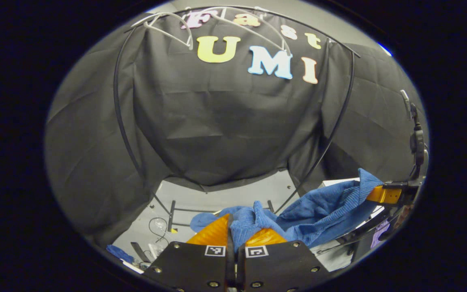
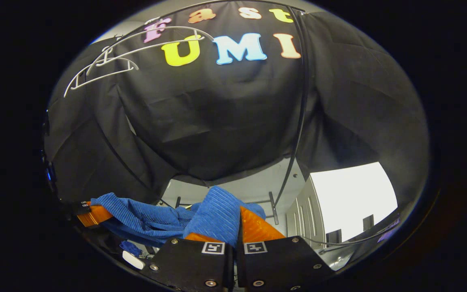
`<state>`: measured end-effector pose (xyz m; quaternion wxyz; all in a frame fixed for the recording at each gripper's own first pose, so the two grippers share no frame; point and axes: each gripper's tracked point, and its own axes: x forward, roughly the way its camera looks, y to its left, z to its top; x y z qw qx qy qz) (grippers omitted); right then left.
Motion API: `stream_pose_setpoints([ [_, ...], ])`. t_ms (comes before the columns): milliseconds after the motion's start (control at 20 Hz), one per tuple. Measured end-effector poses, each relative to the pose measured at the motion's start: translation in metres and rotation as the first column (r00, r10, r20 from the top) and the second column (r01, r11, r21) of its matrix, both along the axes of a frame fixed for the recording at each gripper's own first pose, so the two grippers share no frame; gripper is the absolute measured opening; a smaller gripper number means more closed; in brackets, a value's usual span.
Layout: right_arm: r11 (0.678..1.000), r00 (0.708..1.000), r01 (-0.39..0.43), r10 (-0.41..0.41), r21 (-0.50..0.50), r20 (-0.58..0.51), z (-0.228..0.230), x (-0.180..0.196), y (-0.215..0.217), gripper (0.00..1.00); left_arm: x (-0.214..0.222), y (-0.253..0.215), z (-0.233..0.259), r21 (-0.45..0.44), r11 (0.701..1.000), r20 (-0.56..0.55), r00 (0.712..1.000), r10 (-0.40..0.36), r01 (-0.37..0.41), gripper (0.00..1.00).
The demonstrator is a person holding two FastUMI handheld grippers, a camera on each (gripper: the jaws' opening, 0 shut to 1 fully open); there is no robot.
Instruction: Grasp the clothes on the hanger with both hands and then place them into the laundry hamper below.
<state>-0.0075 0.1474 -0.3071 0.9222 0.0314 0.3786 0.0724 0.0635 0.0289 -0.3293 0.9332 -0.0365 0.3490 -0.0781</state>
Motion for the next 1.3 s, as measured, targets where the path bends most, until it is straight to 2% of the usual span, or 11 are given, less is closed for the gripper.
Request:
stream_pose_setpoints([
  [50, 1.0, 0.999, 0.022, -0.022, 0.001, -0.025, -0.01, 0.0, 0.001, 0.04, 0.006, 0.0, -0.012, -0.006, 1.0, -0.017, 1.0, -0.014, 0.014, 0.03],
  [100, 0.999, 0.998, 0.041, -0.041, -0.004, -0.045, -0.019, -0.015, -0.002, 0.04, 0.008, -0.003, -0.02, -0.01, 1.0, -0.036, 0.999, -0.024, 0.024, 0.06],
  [250, 0.997, 0.993, 0.068, -0.072, -0.042, -0.098, -0.041, -0.013, 0.0, 0.03, 0.022, -0.008, -0.047, -0.033, 0.999, -0.089, 0.995, -0.034, 0.031, 0.02],
  [450, 0.997, 0.991, 0.044, -0.052, -0.066, -0.125, -0.056, -0.009, 0.014, 0.04, 0.03, -0.008, -0.087, -0.071, 0.997, -0.139, 0.989, -0.049, 0.039, 0.06],
  [500, 0.997, 0.991, 0.034, -0.043, -0.076, -0.123, -0.057, -0.008, 0.017, 0.04, 0.032, -0.009, -0.091, -0.067, 0.997, -0.146, 0.988, -0.058, 0.049, 0.03],
  [850, 0.997, 0.984, 0.071, -0.076, -0.037, -0.162, -0.067, -0.018, 0.028, 0.08, 0.039, -0.011, -0.1, -0.072, 0.995, -0.175, 0.981, -0.08, 0.068, 0.05],
  [900, 0.997, 0.982, 0.067, -0.071, -0.033, -0.173, -0.068, -0.019, 0.031, 0.06, 0.037, -0.01, -0.103, -0.073, 0.995, -0.184, 0.98, -0.079, 0.066, 0.04],
  [1050, 0.999, 0.982, 0.047, -0.051, -0.024, -0.181, -0.067, -0.03, 0.038, 0.18, 0.029, -0.004, -0.11, -0.071, 0.996, -0.219, 0.973, -0.072, 0.057, 0.1],
  [1150, 1.0, 0.984, 0.026, -0.024, 0.009, -0.175, -0.063, -0.038, 0.048, 0.33, 0.02, 0.0, -0.119, -0.069, 0.996, -0.235, 0.969, -0.073, 0.058, 0.15],
  [1200, 1.0, 0.984, 0.015, -0.011, 0.022, -0.176, -0.062, -0.043, 0.051, 0.54, 0.016, 0.004, -0.118, -0.063, 0.996, -0.236, 0.969, -0.07, 0.057, 0.32],
  [1300, 1.0, 0.985, 0.012, -0.009, 0.013, -0.172, -0.061, -0.049, 0.049, 0.87, 0.007, 0.012, -0.117, -0.057, 0.998, -0.238, 0.97, -0.052, 0.039, 0.65],
])
